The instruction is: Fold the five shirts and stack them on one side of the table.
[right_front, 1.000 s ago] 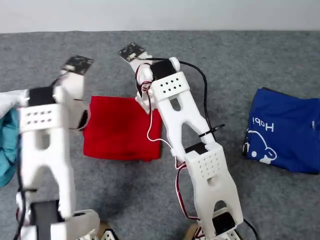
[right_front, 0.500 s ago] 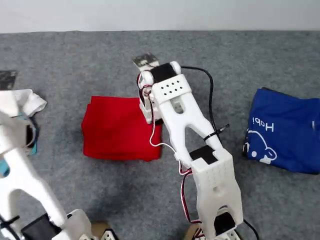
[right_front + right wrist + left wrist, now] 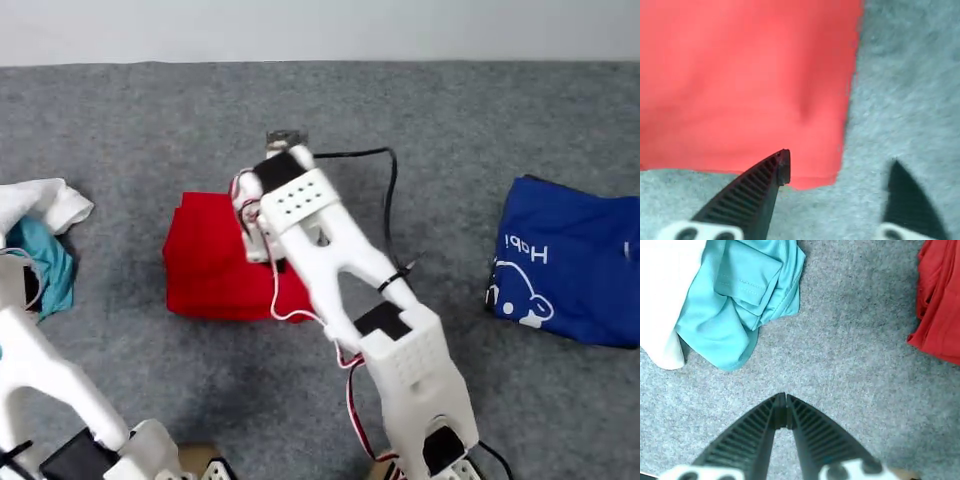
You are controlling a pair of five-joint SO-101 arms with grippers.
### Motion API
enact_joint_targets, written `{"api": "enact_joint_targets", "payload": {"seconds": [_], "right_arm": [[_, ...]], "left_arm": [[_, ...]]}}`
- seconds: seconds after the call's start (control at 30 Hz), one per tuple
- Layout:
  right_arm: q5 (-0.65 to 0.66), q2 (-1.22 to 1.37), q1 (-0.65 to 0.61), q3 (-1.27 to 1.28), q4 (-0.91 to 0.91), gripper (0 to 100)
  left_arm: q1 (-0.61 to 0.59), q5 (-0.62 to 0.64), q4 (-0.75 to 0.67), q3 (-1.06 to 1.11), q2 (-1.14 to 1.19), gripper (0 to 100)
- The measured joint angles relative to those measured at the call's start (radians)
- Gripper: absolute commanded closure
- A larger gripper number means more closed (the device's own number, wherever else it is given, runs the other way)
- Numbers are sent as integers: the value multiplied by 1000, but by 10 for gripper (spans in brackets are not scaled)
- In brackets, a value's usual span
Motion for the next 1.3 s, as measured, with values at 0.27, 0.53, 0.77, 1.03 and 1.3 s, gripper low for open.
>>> {"api": "enact_joint_targets", "payload": {"seconds": [0.27, 0.53, 0.77, 1.03, 1.3], "right_arm": [[-46, 84, -8, 0, -112, 610], [-81, 176, -15, 0, -173, 612], [-97, 221, -15, -18, -175, 827], [-32, 226, -9, -18, -166, 977], [58, 249, 5, -106, -41, 990]], "left_arm": [[0, 0, 0, 0, 0, 995], [0, 0, 0, 0, 0, 995], [0, 0, 0, 0, 0, 995], [0, 0, 0, 0, 0, 995], [0, 0, 0, 0, 0, 995]]}}
